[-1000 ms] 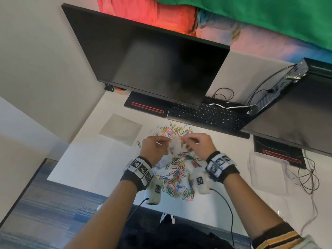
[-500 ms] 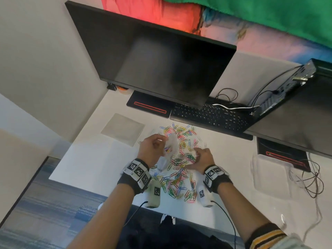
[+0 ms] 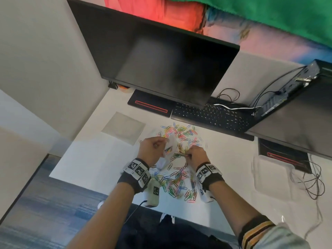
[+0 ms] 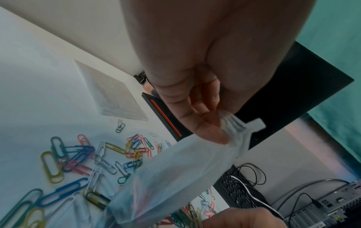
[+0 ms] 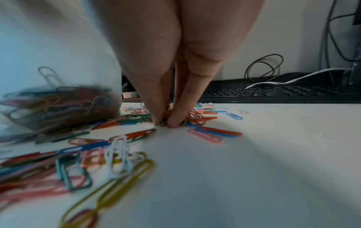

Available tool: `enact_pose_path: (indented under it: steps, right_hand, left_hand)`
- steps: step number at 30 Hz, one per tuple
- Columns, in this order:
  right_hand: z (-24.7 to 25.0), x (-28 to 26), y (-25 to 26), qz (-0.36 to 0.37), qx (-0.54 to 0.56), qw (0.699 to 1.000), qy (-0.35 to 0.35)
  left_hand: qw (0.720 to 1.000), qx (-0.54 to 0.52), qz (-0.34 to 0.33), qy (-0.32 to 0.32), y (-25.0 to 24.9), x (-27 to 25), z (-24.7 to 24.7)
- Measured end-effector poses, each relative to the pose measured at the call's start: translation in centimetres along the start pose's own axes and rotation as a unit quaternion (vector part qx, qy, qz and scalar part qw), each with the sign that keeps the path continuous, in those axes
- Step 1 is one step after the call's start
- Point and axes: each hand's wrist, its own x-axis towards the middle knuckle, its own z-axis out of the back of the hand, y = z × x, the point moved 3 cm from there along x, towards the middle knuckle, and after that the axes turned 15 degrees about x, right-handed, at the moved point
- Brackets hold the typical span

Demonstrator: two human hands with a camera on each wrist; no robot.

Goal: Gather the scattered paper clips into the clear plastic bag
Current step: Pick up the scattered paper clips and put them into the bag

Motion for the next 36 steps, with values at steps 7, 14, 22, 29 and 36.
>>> enact_pose_path:
  steps: [7, 14, 22, 29, 36]
  right_hand:
    - [2.1, -0.7, -3.0, -0.216, 0.404, 0.889, -0.016]
    - [4.7, -1.7, 1.4, -0.144, 0.747, 0.649, 0.014]
    - [2.2, -1.9, 6.0, -0.093, 0.673, 0.733, 0.001]
    - [2.4, -2.5, 6.0, 0.020, 0.413, 0.910, -0.018]
    - [3.6, -1.3, 7.3, 0.071, 0.178, 0.981, -0.010]
  left_hand:
    - [1.000, -0.006, -0.002, 0.007, 0.2, 0.0, -0.9]
    - [1.000, -0.014, -0.004, 0.020, 0.5, 0.3, -2.2]
    - [1.000, -0.028, 0.004, 0.013, 0.0, 0.1, -2.5]
    - [1.000, -0.013, 0.004, 0.013, 0.8, 0.7, -1.8]
    - [1.000, 0.001, -0.023, 0.017, -0.5, 0.4, -2.2]
